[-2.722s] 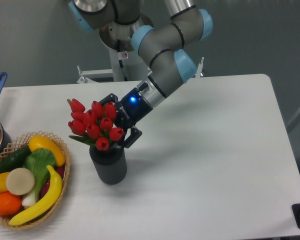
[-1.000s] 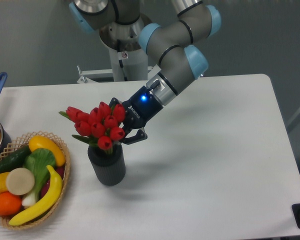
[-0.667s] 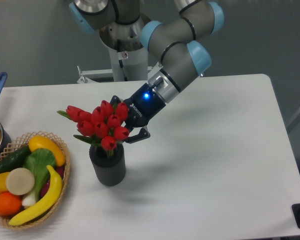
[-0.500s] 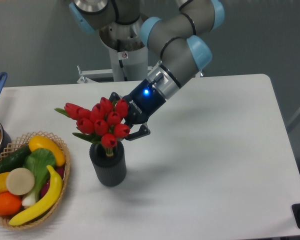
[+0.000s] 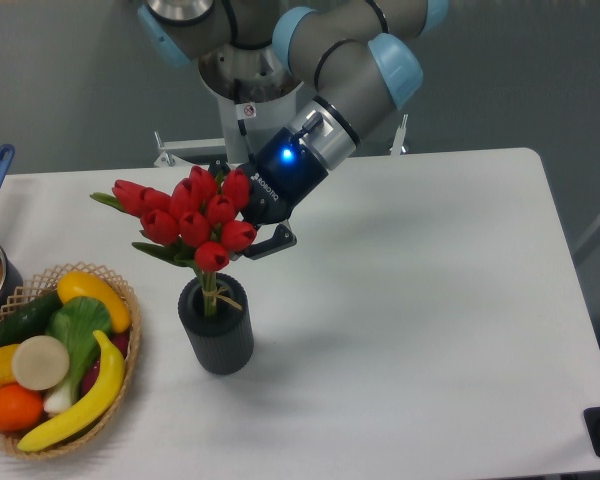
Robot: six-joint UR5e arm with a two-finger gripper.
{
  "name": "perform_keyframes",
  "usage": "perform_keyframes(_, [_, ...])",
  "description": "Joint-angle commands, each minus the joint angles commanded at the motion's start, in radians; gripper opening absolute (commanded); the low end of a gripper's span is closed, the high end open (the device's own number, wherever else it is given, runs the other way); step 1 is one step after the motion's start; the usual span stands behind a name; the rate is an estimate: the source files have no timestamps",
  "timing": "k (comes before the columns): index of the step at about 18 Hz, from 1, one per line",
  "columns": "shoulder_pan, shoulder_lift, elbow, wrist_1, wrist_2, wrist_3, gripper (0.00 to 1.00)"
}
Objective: Pick up the flowers from the vase
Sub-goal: 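Lift the gripped tulip bunch straight up out of the black vase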
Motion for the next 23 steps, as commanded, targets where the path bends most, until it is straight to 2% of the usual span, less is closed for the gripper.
perform_keyframes(6, [0.000,0.040,0.043,-0.005,0.003,-0.087,0.42])
perform_keyframes(17, [0.026,0.109,0.043,-0.009,0.011,-0.117,0.42])
perform_keyframes(23, [0.138,0.112,0.067,0.002,0.014,-0.104,0.42])
